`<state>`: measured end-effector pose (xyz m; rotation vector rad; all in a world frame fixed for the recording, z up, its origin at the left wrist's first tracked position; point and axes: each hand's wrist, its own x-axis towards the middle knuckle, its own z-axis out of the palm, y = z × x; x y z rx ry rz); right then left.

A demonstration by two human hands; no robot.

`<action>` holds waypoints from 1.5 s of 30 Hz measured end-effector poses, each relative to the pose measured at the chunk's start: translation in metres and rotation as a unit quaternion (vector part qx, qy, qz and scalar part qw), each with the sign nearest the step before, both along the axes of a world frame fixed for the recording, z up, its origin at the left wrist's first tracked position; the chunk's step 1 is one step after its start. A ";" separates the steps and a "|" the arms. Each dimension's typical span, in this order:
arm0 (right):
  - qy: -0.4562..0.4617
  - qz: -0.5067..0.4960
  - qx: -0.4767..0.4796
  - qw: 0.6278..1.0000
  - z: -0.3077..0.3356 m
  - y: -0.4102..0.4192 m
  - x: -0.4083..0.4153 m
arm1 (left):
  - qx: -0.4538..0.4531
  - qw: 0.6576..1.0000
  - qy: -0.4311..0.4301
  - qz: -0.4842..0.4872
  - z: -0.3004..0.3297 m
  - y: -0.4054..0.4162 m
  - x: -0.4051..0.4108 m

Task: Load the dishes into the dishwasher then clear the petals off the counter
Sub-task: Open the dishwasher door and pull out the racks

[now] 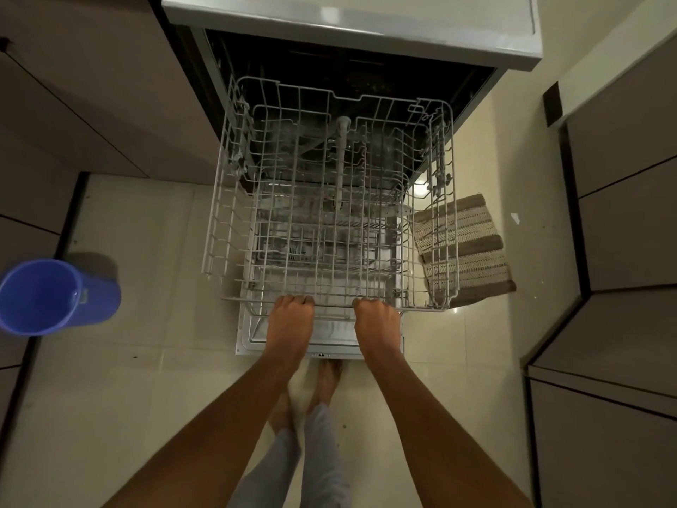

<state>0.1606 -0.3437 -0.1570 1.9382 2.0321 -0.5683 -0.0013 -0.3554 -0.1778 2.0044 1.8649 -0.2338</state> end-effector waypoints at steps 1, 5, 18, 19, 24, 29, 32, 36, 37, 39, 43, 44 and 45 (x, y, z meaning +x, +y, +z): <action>0.000 -0.002 0.001 1.000 0.000 0.000 0.000 | 0.003 1.000 -0.004 0.000 0.000 0.000 -0.001; -0.001 -0.006 -0.004 1.000 0.001 0.001 -0.001 | 0.008 1.000 -0.011 -0.006 -0.002 0.000 -0.003; 0.023 0.010 -0.120 0.992 0.031 -0.009 -0.002 | -0.067 0.994 -0.028 -0.077 0.055 -0.005 -0.033; 0.021 0.016 -0.127 0.992 0.037 -0.012 -0.002 | -0.060 0.995 -0.024 -0.077 0.068 -0.006 -0.037; 0.032 0.024 -0.109 0.993 0.086 -0.013 -0.015 | -0.033 0.999 0.002 -0.023 0.140 0.009 -0.062; 0.062 0.034 -0.069 0.995 0.145 0.008 -0.050 | 0.004 0.999 -0.018 0.034 0.194 0.024 -0.094; 0.065 0.050 -0.057 0.995 0.167 0.022 -0.075 | 0.034 0.998 -0.004 0.054 0.223 0.030 -0.116; 0.052 0.104 -0.042 0.992 0.192 0.040 -0.108 | 0.051 0.996 0.023 0.066 0.254 0.035 -0.156; 0.043 0.115 -0.033 0.992 0.199 0.043 -0.117 | 0.054 0.996 0.032 0.068 0.260 0.036 -0.169; 0.034 0.110 -0.016 0.993 0.213 0.050 -0.137 | 0.058 0.995 0.043 0.068 0.272 0.038 -0.197; 0.028 0.081 0.021 0.996 0.231 0.055 -0.187 | 0.084 0.993 0.073 0.046 0.294 0.040 -0.256; 0.023 0.074 0.032 0.996 0.236 0.055 -0.201 | 0.088 0.992 0.079 0.034 0.298 0.040 -0.272; 0.015 0.076 0.038 0.996 0.241 0.054 -0.217 | 0.086 0.992 0.085 0.023 0.299 0.040 -0.289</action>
